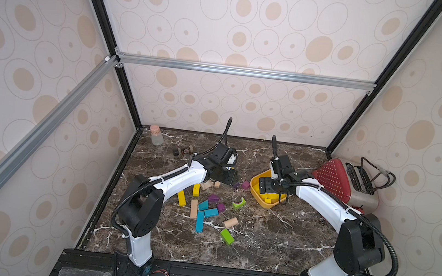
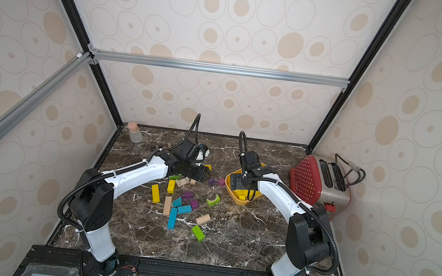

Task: Pick out the yellow building blocks
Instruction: Place the building block in the storage box.

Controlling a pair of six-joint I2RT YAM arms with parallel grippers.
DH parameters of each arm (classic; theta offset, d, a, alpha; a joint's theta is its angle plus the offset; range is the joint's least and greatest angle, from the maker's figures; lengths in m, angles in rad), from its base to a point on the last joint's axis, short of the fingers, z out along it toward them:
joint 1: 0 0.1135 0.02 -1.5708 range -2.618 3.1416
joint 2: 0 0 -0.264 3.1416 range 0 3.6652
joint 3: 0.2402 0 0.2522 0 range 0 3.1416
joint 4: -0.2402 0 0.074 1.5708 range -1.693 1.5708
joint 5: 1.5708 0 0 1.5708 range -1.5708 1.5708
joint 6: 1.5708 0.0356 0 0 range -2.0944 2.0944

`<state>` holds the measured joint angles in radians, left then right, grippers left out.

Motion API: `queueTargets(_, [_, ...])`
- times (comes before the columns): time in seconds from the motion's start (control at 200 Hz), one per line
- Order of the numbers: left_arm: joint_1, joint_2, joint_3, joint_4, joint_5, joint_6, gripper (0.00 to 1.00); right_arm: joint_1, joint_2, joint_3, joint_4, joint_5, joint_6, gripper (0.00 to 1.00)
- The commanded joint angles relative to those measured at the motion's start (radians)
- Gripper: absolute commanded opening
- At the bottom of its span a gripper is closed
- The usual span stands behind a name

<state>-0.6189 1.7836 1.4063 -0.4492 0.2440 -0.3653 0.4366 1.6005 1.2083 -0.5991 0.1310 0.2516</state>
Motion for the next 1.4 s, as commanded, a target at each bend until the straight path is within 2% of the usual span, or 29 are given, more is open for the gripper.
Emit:
queueTargets(0.0, [-0.005,-0.047,-0.002,-0.029,-0.021,0.026,0.57,0.027,0.001,-0.004,0.017,-0.020,0.027,0.94])
queueTargets(0.29, [0.003,-0.087,-0.030,-0.082,-0.113,0.053,0.56,0.119,0.027,0.002,0.071,-0.062,0.093,0.85])
queueTargets(0.516, [0.064,-0.153,-0.111,-0.078,-0.130,0.039,0.55,0.177,0.044,-0.015,0.154,-0.104,0.131,0.77])
queueTargets(0.796, [0.125,-0.229,-0.201,-0.101,-0.179,0.058,0.55,0.218,0.091,0.006,0.208,-0.222,0.116,0.71])
queueTargets(1.397, [0.157,-0.223,-0.288,-0.115,-0.247,0.072,0.53,0.328,0.145,0.001,0.259,-0.296,0.152,0.70])
